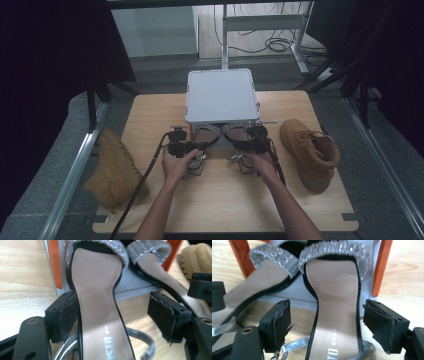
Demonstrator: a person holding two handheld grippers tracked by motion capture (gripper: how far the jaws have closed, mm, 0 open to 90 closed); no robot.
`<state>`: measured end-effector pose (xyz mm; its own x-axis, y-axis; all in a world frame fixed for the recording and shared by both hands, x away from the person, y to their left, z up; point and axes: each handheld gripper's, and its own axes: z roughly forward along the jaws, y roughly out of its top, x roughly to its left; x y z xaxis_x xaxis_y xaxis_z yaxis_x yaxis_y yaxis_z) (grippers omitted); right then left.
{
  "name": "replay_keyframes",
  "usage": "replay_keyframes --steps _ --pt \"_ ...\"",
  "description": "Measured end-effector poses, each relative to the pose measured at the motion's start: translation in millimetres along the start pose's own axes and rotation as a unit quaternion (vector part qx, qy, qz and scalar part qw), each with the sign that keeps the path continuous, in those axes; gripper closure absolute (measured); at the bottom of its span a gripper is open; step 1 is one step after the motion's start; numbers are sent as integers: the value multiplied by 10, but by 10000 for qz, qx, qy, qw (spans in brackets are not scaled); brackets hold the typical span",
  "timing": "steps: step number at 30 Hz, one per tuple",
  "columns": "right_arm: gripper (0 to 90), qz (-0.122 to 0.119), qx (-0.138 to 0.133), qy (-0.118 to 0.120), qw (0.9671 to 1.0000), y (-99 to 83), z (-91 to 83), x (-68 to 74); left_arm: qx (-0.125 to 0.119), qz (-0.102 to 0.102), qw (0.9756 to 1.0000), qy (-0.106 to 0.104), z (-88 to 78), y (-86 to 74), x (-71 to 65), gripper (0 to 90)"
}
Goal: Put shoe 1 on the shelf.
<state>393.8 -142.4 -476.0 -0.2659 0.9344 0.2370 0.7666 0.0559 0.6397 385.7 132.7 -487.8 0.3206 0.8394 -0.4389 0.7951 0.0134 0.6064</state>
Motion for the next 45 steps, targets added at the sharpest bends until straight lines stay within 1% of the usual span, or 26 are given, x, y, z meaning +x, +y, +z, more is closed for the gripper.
replay_keyframes --steps 2,3,5,8,10,13,15,17,19,21,22,24,25,27,32,35,39,43,45 --pt "225 -24 -126 47 9999 5 -73 -9 -80 127 9999 -21 -83 -16 -11 249" --pt "243 -38 -207 99 9997 4 -114 -14 -96 208 9997 -27 -124 -26 -17 251" --pt "302 -180 -360 257 9989 -8 -204 -36 -173 330 9993 -62 -215 -48 -19 259" --pt "348 -281 -549 414 9972 -42 -339 -80 -211 550 9981 -191 -355 -86 19 309" --pt "358 -330 -643 505 9961 -81 -427 -112 -232 639 9974 -228 -438 -125 51 325" --pt "362 -365 -817 598 9942 -167 -543 -156 -311 705 9964 -346 -544 -223 115 342" --pt "363 -367 -896 709 9928 -249 -607 -184 -360 720 9958 -433 -603 -318 155 346" --pt "363 -352 -943 824 9915 -350 -653 -195 -403 736 9953 -476 -655 -417 187 349" --pt "362 -490 -981 802 9907 -454 -684 -192 -422 777 9948 -499 -698 -505 209 352" --pt "351 -682 -986 722 9902 -556 -696 -181 -413 820 9943 -549 -727 -582 221 350" --pt "335 -773 -983 646 9900 -602 -695 -175 -414 831 9941 -553 -736 -615 222 351" --pt "324 -1021 -1001 465 9886 -691 -693 -168 -390 921 9937 -503 -758 -666 210 349" --pt "320 -1065 -975 441 9885 -731 -688 -171 -390 960 9935 -462 -769 -688 201 346" --pt "312 -1074 -889 490 9890 -804 -667 -191 -379 1037 9932 -374 -781 -726 189 342" --pt "302 -1041 -780 465 9904 -931 -607 -258 -315 1179 9924 -169 -776 -809 139 328" --pt "298 -1018 -742 457 9910 -968 -565 -288 -202 1216 9923 -140 -729 -838 125 319" --pt "298 -1054 -682 449 9911 -993 -491 -296 -59 1272 9919 -10 -639 -878 116 311" --pt "300 -1088 -640 431 9911 -1008 -429 -291 17 1262 9920 25 -558 -917 116 310" --pt "300 -1100 -620 438 9910 -1013 -407 -288 28 1276 9918 -6 -528 -927 113 310"
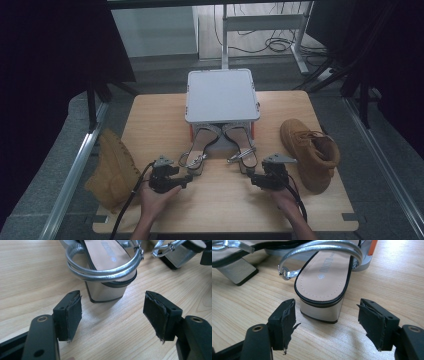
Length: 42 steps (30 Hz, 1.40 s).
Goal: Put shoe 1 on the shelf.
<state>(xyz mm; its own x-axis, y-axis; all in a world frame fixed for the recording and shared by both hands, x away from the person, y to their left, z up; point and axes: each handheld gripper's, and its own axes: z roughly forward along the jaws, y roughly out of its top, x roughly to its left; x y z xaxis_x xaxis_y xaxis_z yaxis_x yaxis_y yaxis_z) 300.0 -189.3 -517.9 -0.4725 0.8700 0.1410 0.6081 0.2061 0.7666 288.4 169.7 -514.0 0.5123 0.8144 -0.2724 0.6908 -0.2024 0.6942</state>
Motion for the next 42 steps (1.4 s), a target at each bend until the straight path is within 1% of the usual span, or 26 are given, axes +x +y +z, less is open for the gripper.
replay_keyframes --steps 4,6,8,12,15,18,20,22,23,26,27,29,30,32,34,40,42 --pt "304 -42 20 8 10000 -7 32 1 -2 -23 10000 40 56 -1 13 312" --pt "307 -42 28 -10 10000 -5 42 -5 -26 -34 10000 20 84 1 15 314" --pt "307 -35 37 -22 10000 -3 57 -10 -55 -22 10000 -32 115 7 10 313" --pt "311 -51 41 -42 10000 -1 99 -18 -70 51 10000 -49 190 30 -15 296" --pt "310 -44 33 -65 10000 1 138 -16 -64 113 9999 40 265 57 -45 293" --pt "312 -41 30 -44 10000 8 174 -8 -59 27 9999 79 351 75 -40 296" --pt "313 -45 4 -36 10000 12 196 1 -112 23 9998 176 389 84 -40 313" --pt "313 -47 5 -42 10000 14 222 9 -175 -25 9994 289 415 96 -40 349" --pt "313 -47 12 -37 10000 16 235 13 -206 -60 9994 289 425 103 -43 356" --pt "320 -58 10 -52 10000 24 277 26 -258 17 9988 414 437 108 -70 359" --pt "325 -55 5 -53 10000 26 290 34 -281 12 9986 449 437 106 -78 361" --pt "342 -16 -11 -67 10000 28 313 55 -395 20 9976 565 426 102 -105 371" --pt "360 8 -19 -115 9999 28 322 68 -460 31 9971 613 418 104 -116 375" --pt "370 75 -39 -152 9998 27 327 79 -567 -10 9960 691 405 114 -132 381" --pt "371 68 -37 -183 9998 27 329 93 -638 -48 9954 718 407 119 -131 382" --pt "374 98 -48 -222 9997 23 331 106 -703 -134 9943 788 461 119 -144 382" --pt "375 96 -50 -228 9997 21 331 109 -733 -230 9941 764 493 121 -146 383"
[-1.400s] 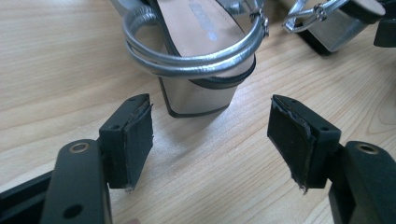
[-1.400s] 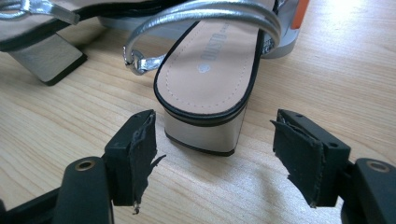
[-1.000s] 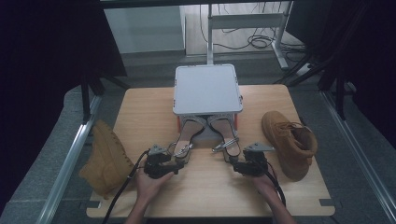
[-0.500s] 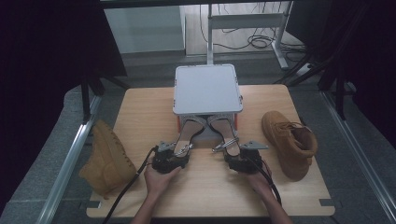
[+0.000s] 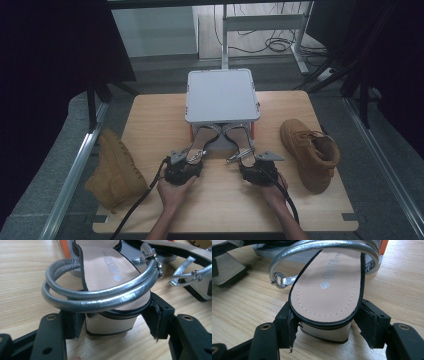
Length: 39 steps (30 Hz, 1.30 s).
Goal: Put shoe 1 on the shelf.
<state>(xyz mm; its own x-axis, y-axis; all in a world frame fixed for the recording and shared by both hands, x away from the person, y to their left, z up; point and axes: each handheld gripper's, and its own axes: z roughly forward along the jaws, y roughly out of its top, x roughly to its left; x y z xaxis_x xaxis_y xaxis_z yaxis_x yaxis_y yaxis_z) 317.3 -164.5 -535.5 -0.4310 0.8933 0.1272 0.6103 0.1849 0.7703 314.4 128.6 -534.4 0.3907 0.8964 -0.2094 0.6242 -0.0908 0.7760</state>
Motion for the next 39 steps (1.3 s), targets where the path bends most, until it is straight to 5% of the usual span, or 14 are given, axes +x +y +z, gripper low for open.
replay_keyframes --steps 14,39 --pt "379 -17 14 -54 10000 -5 -3 9 -129 -564 9983 -50 136 52 25 395" --pt "381 81 -8 -11 10000 -8 -6 -2 -133 -882 9960 -102 211 294 106 397"
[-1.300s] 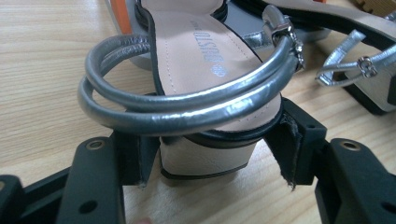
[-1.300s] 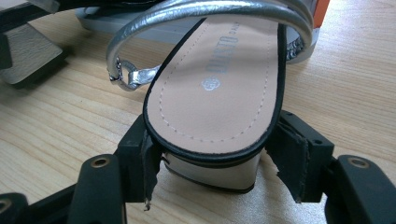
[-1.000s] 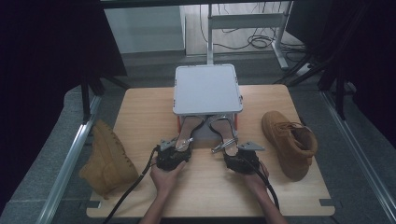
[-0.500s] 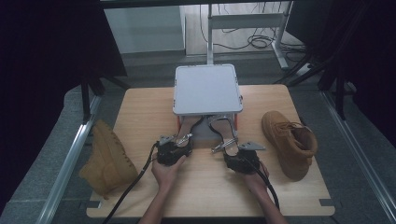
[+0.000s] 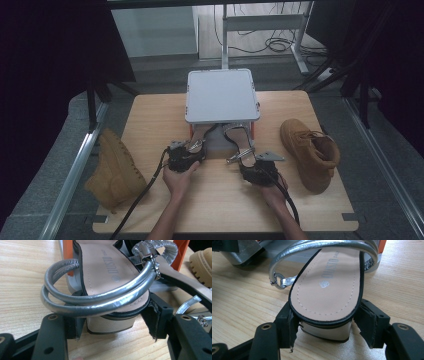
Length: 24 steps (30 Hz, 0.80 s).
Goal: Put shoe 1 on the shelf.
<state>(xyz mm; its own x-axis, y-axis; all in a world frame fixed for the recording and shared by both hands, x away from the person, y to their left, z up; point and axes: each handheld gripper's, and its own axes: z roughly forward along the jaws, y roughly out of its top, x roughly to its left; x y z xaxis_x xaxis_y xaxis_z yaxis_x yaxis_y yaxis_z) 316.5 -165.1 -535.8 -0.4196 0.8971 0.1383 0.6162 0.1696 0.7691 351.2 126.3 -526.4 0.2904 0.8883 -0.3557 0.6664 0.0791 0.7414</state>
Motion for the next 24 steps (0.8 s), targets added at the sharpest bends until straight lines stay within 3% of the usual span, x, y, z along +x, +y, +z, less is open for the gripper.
replay_keyframes --steps 15,24 --pt "381 -2 3 -5 10000 -1 0 3 -37 -66 10000 63 109 109 5 400" --pt "381 8 -5 -12 10000 -2 1 5 -17 64 9997 245 228 169 -32 400"
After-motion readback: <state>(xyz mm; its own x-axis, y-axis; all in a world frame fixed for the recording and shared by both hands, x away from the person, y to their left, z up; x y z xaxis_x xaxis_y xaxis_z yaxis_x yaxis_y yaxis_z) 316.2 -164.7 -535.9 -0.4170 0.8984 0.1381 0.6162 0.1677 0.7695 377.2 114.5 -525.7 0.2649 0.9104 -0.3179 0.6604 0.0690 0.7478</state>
